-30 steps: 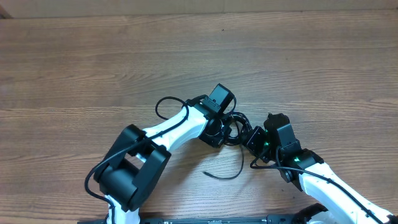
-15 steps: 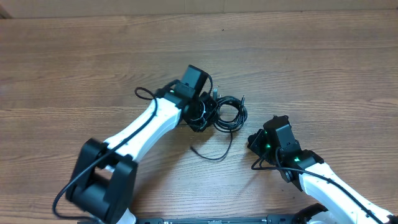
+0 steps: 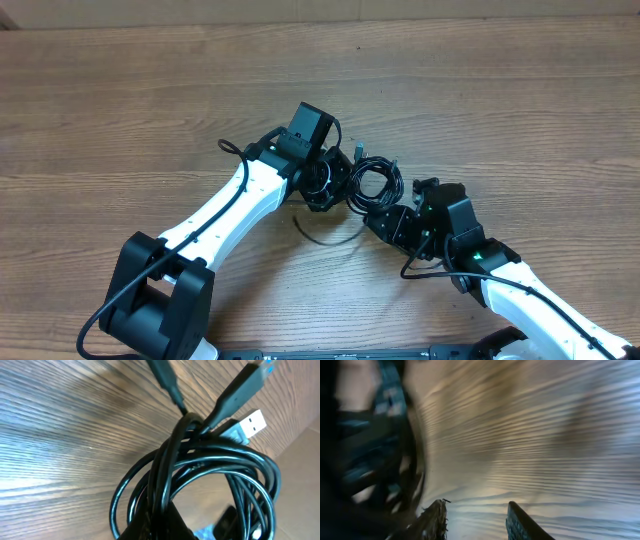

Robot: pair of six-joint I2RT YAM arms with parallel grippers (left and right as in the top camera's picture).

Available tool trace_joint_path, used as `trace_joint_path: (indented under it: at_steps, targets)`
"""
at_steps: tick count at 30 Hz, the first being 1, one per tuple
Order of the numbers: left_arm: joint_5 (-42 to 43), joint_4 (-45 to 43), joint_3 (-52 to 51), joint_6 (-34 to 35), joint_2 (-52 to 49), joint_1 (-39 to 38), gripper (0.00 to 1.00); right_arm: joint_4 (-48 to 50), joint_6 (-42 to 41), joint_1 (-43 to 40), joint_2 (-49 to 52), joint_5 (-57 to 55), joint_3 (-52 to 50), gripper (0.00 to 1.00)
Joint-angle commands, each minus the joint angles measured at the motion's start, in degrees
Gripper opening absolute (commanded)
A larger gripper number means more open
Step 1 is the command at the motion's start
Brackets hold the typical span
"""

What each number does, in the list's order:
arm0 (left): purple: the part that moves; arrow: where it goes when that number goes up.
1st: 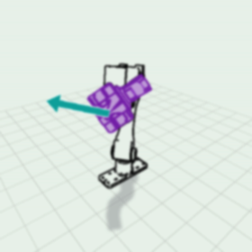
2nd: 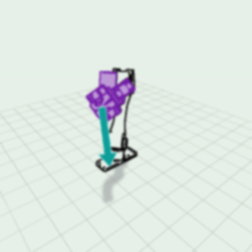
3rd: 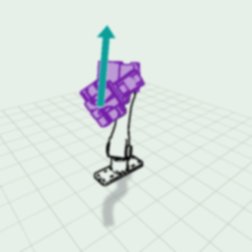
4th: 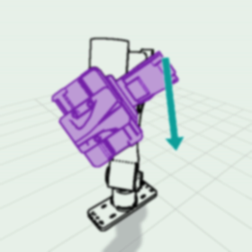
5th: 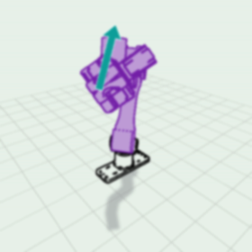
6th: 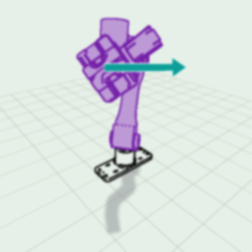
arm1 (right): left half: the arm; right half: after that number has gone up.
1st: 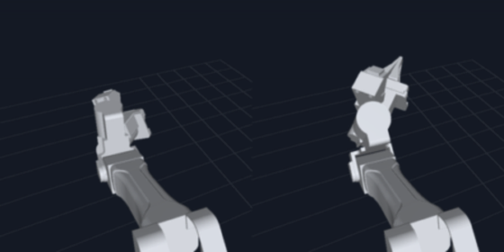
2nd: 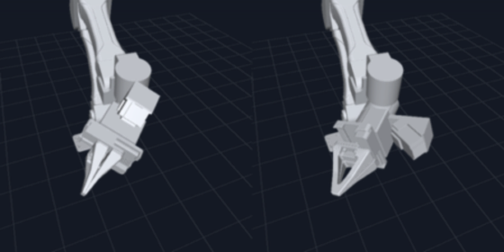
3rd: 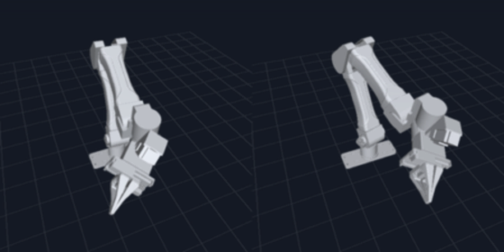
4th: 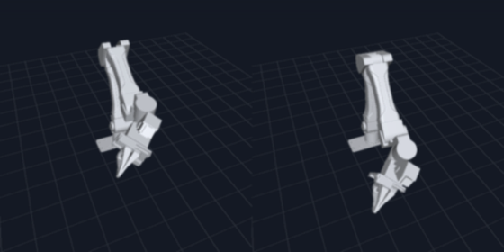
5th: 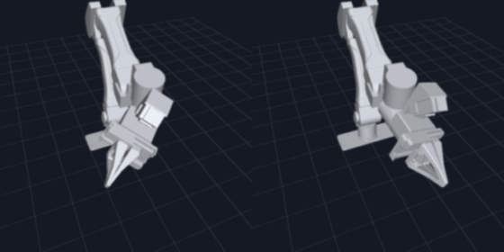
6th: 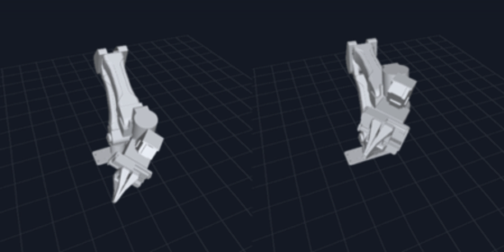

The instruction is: Untangle cables

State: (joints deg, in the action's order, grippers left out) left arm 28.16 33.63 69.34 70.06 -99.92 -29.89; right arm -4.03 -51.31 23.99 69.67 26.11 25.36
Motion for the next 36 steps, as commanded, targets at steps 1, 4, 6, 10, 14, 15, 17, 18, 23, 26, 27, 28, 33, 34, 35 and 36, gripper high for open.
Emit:
trace_joint_path:
  at_steps: [1,4,6,10,14,15,17,18,23,26,27,28,33,34,35,36]
  targets:
    - [-4.22,2.58,0.24,-1.33,0.85,-0.13,0.04,1.9,0.26,-0.15,-0.04,4.44,0.2,0.43]
    - [-9.84,7.19,0.24,-1.31,0.85,-0.13,0.04,2.1,-3.5,-0.15,-0.04,4.46,0.2,0.47]
    - [-13.97,9.62,0.24,-1.31,0.85,-0.13,0.04,2.08,-3.78,-0.15,-0.04,4.46,0.2,0.48]
    - [-18.47,11.87,0.24,-1.27,0.85,-0.13,0.04,1.55,-3.8,-0.15,-0.04,3.96,0.2,0.54]
    - [-18.51,12.07,0.24,-0.57,0.83,-0.17,0.04,0.96,-10.67,1.55,0.13,1.03,0.2,0.51]
    - [-18.51,12.0,0.24,-0.2,0.83,-0.17,0.04,1.03,-10.69,2.21,0.33,-0.04,0.2,0.51]
    - [-18.56,12.0,0.24,0.92,0.83,-0.17,0.04,1.88,-11.93,3.15,0.63,-1.38,0.2,0.53]
    - [-18.56,11.98,0.24,0.92,0.83,-0.17,0.04,3.65,-13.18,3.87,1.05,-2.01,0.2,0.54]
    - [-18.18,12.28,0.24,0.85,0.83,-0.87,0.04,9.79,-15.37,6.14,2.54,-5.4,0.2,0.53]
    - [-19.56,12.68,0.24,0.9,0.83,-1.75,0.05,8.63,-14.88,6.97,3.17,-8.17,0.2,0.4]
    - [-19.85,12.94,0.24,0.96,0.83,-1.75,0.04,8.24,-14.91,6.99,3.17,-7.85,0.2,0.39]
    - [-20.5,13.79,0.24,2.54,0.83,-1.75,0.04,6.88,-14.91,7.15,3.17,-7.04,0.2,0.29]
    - [-22.95,18.21,0.22,15.96,0.83,-1.64,0.05,2.14,-14.93,7.89,3.17,-2.19,0.2,0.32]
    - [-23.34,18.67,0.22,17.29,0.83,-1.64,0.04,1.77,-14.93,7.89,3.17,-1.46,0.2,0.34]
    - [-23.8,19.19,0.22,19.02,0.83,-1.64,0.04,1.6,-14.93,7.89,3.17,-0.66,0.2,0.37]
    - [-23.89,19.39,0.22,20.0,0.83,-1.64,0.04,1.31,-14.93,7.89,3.17,0.02,0.2,0.43]
